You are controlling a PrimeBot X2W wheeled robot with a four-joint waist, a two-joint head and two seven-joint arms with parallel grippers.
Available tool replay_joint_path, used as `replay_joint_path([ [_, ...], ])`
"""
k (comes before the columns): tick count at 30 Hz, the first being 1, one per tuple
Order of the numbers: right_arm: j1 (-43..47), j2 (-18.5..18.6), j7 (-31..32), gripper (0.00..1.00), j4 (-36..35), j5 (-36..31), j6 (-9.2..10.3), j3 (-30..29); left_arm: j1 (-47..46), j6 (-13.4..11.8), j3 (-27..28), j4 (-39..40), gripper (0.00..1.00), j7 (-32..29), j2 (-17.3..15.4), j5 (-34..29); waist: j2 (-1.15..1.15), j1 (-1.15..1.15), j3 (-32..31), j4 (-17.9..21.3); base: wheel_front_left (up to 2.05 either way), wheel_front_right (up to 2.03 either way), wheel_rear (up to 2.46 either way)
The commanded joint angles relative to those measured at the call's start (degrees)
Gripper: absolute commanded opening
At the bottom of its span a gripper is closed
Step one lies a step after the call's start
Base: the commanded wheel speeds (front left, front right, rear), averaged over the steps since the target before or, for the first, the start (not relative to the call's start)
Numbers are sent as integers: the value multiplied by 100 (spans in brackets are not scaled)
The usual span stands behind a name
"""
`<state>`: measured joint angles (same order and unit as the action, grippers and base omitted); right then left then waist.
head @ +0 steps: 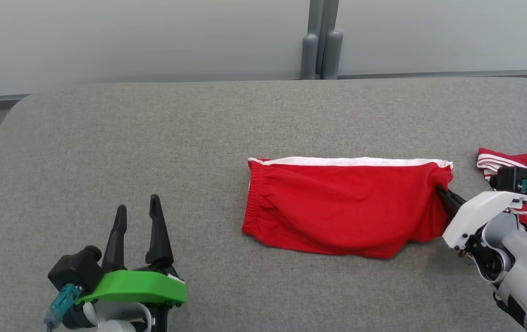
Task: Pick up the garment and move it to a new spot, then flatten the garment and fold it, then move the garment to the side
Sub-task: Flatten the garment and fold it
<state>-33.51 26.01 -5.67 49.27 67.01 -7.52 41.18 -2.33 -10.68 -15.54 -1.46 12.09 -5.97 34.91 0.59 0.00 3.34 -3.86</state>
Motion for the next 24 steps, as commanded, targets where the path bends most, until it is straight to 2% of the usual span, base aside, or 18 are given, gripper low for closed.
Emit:
replay_joint_path([
  [1,7,13,-37,0,-146,59,6,-34,91,-52,6,5,100,-11,-29,9,-59,0,-4,5,0,0,0],
  [6,-103,55,9,0,-766,68,3,-61,95,-48,16,22,100,8,-18,53,-59,0,-26,21,0,0,0],
  [13,-235,-36,197,0,-1647,-276,3,-5,54,-38,4,17,100,35,4,91,-59,0,-42,-26,0,0,0],
  [24,-63,-906,935,0,-2361,-1060,2,31,-39,4,-14,0,100,91,39,139,-59,0,12,-333,0,0,0],
])
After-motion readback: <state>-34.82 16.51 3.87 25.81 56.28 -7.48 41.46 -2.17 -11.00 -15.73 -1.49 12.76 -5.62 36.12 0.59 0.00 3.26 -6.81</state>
